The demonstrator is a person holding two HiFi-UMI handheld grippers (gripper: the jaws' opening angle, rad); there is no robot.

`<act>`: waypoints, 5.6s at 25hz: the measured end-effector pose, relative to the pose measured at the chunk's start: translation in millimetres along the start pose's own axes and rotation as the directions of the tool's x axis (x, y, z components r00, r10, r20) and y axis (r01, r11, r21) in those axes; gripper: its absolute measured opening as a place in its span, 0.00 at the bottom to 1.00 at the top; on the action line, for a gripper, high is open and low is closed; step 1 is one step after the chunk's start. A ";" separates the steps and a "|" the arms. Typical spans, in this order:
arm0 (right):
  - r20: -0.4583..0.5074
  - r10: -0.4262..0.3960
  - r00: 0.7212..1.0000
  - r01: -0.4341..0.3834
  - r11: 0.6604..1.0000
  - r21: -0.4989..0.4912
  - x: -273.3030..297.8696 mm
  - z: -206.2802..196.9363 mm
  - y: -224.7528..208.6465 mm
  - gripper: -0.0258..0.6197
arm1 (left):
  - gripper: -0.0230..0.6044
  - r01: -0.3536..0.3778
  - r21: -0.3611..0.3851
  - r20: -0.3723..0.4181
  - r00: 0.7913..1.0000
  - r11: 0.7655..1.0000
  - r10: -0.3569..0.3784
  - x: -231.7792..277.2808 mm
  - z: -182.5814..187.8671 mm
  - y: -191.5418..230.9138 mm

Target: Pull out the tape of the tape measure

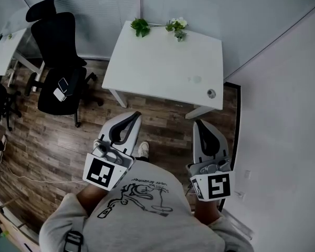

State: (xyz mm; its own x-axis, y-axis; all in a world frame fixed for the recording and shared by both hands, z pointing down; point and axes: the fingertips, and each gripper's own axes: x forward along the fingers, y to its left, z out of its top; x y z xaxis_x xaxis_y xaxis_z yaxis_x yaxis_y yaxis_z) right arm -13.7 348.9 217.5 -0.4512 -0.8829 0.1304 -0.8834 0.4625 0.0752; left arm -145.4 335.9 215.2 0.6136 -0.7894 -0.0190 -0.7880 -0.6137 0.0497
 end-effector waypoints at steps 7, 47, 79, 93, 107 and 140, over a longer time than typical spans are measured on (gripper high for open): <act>-0.008 -0.017 1.000 0.017 1.000 0.016 38.8 -5.8 1.5 0.05 | 0.07 0.010 -0.004 -0.006 1.000 1.000 -0.010 13.0 -8.1 39.4; 0.005 -0.047 0.999 0.047 0.999 0.008 110.2 -2.7 -149.8 0.05 | 0.07 0.001 -0.012 0.018 1.000 1.000 -0.001 178.8 -0.8 46.6; -0.022 -0.040 0.999 0.041 0.998 0.039 112.1 -34.9 -290.5 0.05 | 0.07 -0.059 -0.030 -0.014 0.998 0.998 0.058 298.8 -23.7 -3.6; -0.044 -0.032 0.999 0.033 0.999 0.027 192.7 -31.9 -285.9 0.05 | 0.07 -0.061 -0.047 -0.016 0.998 0.997 0.060 326.8 -28.6 71.1; -0.054 -0.034 0.998 0.035 0.999 0.009 290.9 -19.9 -275.7 0.05 | 0.07 -0.015 -0.061 -0.019 1.000 0.998 0.014 371.6 -34.7 161.2; -0.310 -0.291 0.905 0.346 0.928 0.139 315.2 -192.4 -311.6 0.14 | 0.07 0.099 -0.092 -0.028 0.994 0.991 -0.102 406.6 -63.7 205.9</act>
State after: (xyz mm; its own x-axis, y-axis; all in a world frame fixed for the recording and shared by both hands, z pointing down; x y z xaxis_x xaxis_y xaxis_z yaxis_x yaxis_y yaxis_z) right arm 143.8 -57.8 425.4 -0.1120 -0.9084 0.4029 -0.9934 0.1123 -0.0230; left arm -55.0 -110.4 281.3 0.6921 -0.7218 0.0039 -0.7152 -0.6849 0.1394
